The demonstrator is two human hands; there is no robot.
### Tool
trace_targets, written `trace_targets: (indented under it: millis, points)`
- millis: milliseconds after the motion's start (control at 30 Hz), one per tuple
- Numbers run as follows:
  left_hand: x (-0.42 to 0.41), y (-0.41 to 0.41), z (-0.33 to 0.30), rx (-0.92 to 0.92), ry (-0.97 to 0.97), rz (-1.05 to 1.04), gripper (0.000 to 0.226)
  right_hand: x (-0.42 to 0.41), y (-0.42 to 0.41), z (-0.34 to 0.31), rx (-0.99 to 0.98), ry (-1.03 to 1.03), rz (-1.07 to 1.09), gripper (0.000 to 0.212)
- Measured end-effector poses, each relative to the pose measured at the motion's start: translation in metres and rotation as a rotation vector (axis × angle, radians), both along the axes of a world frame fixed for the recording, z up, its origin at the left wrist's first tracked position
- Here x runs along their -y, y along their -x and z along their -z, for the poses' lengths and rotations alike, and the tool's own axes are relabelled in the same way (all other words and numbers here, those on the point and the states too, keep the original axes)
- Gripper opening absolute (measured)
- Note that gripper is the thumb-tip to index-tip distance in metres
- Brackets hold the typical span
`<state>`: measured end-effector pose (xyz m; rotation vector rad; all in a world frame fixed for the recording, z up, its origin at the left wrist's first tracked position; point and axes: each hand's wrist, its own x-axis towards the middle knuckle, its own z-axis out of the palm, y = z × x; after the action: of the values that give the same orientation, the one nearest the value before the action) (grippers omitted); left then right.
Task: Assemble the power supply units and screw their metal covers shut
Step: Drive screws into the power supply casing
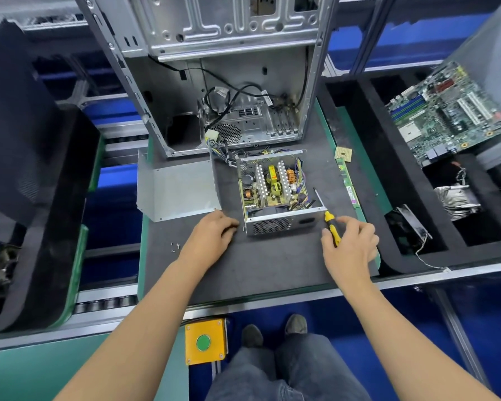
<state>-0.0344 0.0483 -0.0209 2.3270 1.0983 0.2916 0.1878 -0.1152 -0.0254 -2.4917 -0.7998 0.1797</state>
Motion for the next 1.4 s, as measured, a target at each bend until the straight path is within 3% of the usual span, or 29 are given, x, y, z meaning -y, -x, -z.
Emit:
trace_targets:
  millis: [167, 333, 433, 567, 733, 867, 1100, 1400]
  points:
    - [-0.003, 0.001, 0.001, 0.016, 0.049, -0.04, 0.013, 0.0, -0.005, -0.003, -0.045, 0.029, -0.009, 0.03]
    - [-0.001, 0.0, -0.001, 0.146, 0.119, -0.199, 0.014, -0.002, -0.013, -0.006, -0.098, 0.045, -0.011, 0.024]
    - [0.004, -0.004, -0.011, 0.345, 0.225, -0.407, 0.02, -0.003, -0.015, -0.009, -0.125, -0.026, 0.013, 0.017]
    - [0.016, -0.009, -0.028, 0.716, 0.507, -0.581, 0.024, 0.007, -0.01, -0.021, -0.308, -0.296, 0.102, 0.016]
    - [0.03, -0.024, -0.048, 0.967, 0.828, -0.499, 0.021, 0.017, 0.004, -0.04, -0.175, -0.344, -0.345, 0.031]
    - [0.036, -0.035, -0.056, 1.008, 0.902, -0.456, 0.02, 0.007, 0.021, -0.049, -0.087, -0.342, -0.582, 0.041]
    - [0.035, -0.032, -0.058, 0.917, 0.831, -0.433, 0.019, 0.003, 0.029, -0.055, -0.106, -0.314, -0.602, 0.029]
    - [0.032, -0.031, -0.055, 0.87, 0.796, -0.446, 0.018, 0.0, 0.025, -0.062, -0.047, -0.268, -0.627, 0.034]
